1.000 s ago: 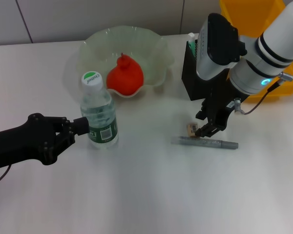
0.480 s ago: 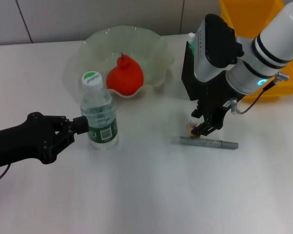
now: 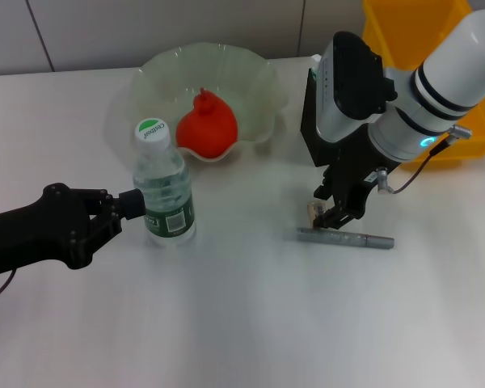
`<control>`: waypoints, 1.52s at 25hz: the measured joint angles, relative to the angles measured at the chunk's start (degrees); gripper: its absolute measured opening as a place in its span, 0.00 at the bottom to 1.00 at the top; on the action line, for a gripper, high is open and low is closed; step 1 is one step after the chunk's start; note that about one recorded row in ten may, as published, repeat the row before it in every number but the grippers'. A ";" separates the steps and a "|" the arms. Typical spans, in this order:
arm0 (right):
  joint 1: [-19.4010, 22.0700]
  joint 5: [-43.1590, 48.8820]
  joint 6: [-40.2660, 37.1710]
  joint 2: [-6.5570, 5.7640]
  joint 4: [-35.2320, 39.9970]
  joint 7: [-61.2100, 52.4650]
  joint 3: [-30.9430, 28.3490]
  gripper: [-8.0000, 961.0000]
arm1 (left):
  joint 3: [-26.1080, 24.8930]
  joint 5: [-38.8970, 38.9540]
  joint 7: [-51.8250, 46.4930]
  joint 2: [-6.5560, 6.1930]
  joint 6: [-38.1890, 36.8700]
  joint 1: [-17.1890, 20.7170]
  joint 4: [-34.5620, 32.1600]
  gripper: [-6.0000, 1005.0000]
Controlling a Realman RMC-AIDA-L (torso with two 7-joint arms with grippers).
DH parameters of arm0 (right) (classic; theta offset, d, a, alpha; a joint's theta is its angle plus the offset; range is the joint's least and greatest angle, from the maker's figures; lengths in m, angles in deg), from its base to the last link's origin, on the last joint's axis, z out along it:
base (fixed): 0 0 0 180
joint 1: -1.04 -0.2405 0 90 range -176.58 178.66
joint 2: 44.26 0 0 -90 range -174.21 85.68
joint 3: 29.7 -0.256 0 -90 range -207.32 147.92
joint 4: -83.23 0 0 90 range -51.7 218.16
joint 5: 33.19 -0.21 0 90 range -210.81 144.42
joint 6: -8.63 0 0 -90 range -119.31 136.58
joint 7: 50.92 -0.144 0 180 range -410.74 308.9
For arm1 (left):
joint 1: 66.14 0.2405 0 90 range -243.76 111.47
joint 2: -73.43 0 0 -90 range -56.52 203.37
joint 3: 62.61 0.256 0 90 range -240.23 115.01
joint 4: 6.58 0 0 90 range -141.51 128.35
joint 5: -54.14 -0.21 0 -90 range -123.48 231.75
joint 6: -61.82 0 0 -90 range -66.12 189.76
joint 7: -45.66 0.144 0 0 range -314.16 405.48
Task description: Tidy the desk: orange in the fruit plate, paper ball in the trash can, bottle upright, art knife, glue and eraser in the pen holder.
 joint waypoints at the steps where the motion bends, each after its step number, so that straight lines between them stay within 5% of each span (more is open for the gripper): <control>1: -0.07 0.00 0.26 -0.04 -0.23 0.00 0.01 0.47 | 0.01 0.00 0.00 0.00 0.00 0.01 0.00 0.00; 20: 0.41 -0.56 2.36 -0.08 -0.35 -0.58 -0.08 0.47 | -0.07 -0.03 0.00 0.00 0.16 0.13 0.05 0.00; 25: 0.52 -0.54 3.35 0.01 -0.35 -1.35 -0.09 0.23 | -0.07 -0.03 0.00 0.00 0.24 0.15 0.02 0.00; 38: 3.39 -1.90 0.43 1.05 6.79 -3.08 0.44 0.15 | -0.10 -0.07 0.00 0.00 0.36 -0.36 0.06 0.00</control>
